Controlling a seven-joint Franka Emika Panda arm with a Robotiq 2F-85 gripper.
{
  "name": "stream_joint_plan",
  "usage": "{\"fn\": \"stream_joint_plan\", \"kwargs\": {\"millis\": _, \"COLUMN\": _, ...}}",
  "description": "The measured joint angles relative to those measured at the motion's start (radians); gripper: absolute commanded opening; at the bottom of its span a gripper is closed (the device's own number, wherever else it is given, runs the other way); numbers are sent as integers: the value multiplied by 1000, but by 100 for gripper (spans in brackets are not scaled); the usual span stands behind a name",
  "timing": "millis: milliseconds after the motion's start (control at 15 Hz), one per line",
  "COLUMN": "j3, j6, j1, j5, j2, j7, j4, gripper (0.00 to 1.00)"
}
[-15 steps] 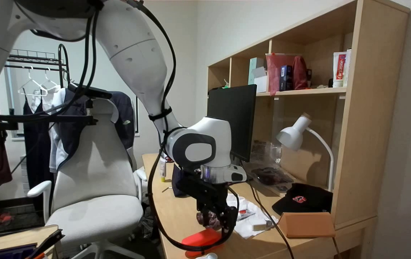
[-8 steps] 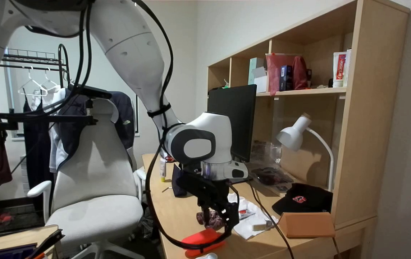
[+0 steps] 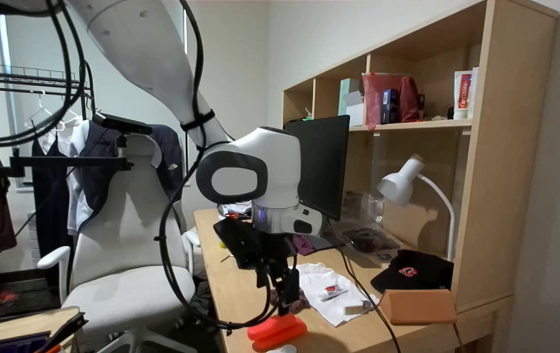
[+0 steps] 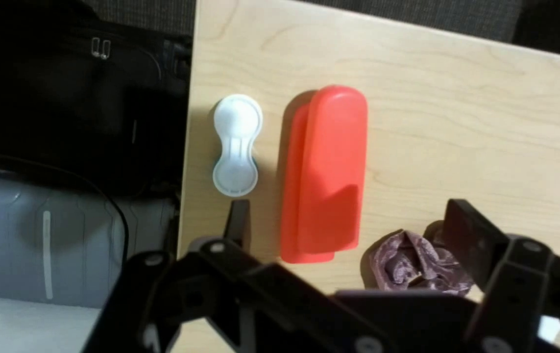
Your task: Stack the orange objects
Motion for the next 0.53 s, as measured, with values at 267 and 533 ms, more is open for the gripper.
{"fn": "stream_joint_plan", "kwargs": {"millis": 267, "j3": -28, "j6": -149, "j1": 2, "j5": 97, "j2": -121, "j7": -72, "j4": -40, "gripper": 100}}
{"fn": "stream_joint_plan", "kwargs": {"millis": 533, "j3": -67, "j6": -281, "j1": 8, "j5": 93, "j2": -199, "j7": -67, "j4": -26, "gripper": 100}}
